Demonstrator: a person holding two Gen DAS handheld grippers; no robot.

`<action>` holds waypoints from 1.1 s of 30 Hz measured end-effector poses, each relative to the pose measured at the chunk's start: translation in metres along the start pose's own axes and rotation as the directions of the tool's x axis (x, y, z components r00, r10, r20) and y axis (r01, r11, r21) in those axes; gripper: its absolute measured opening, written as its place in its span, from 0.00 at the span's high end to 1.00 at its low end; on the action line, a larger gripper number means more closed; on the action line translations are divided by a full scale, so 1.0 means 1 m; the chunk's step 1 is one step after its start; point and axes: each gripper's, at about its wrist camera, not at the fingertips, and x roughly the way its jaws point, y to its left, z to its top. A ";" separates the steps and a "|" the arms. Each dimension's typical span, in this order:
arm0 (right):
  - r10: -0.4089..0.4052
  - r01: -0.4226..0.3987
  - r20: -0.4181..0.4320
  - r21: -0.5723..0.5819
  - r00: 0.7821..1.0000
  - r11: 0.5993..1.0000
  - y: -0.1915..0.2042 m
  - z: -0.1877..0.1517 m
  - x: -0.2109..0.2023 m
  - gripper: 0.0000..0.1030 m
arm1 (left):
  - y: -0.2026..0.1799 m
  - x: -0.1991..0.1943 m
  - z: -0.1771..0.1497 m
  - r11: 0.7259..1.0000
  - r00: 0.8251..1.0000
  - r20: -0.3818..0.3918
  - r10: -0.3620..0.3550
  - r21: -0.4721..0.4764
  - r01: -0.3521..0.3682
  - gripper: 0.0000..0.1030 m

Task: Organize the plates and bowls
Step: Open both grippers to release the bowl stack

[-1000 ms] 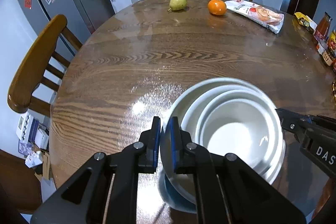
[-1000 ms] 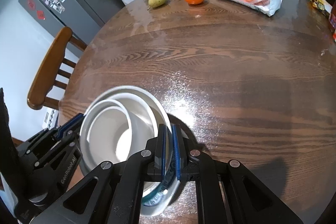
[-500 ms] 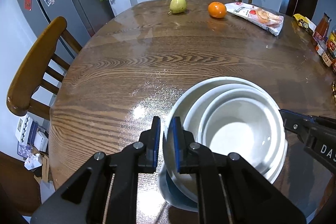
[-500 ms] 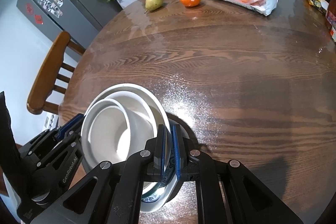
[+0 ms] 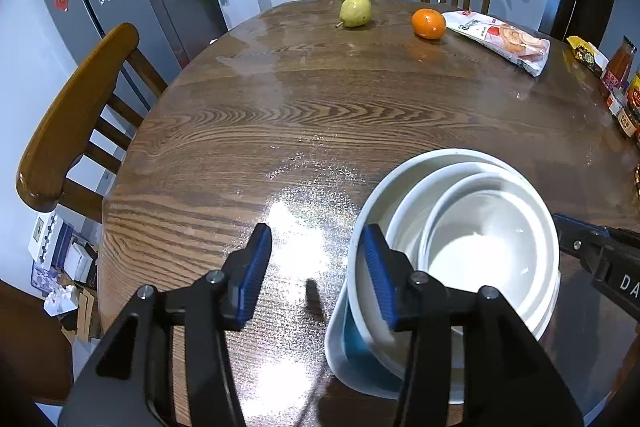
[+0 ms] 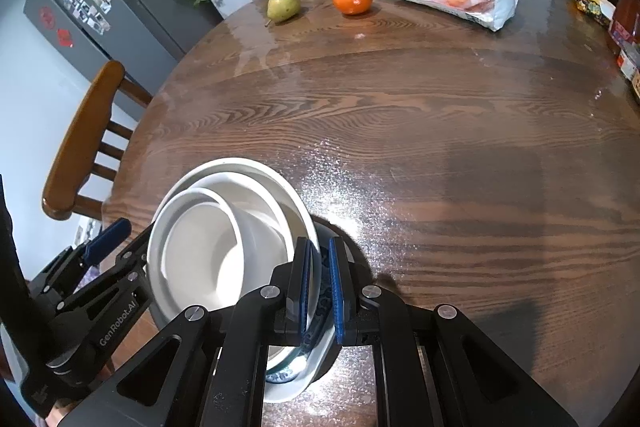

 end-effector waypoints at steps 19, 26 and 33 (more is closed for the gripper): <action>-0.015 0.014 0.033 0.018 0.999 1.000 -0.002 0.001 -0.011 0.89 | 0.010 0.001 -0.003 1.000 1.000 -0.011 -0.004 -0.023 0.004 0.30; -0.021 0.020 0.048 0.027 0.999 0.999 -0.005 -0.001 -0.015 0.89 | 0.015 -0.004 -0.003 0.999 0.999 0.018 0.032 -0.029 -0.031 0.21; -0.019 0.017 0.057 0.023 0.998 1.000 -0.005 -0.002 -0.020 0.89 | 0.026 -0.015 0.002 0.998 0.998 0.054 0.034 -0.053 -0.031 0.19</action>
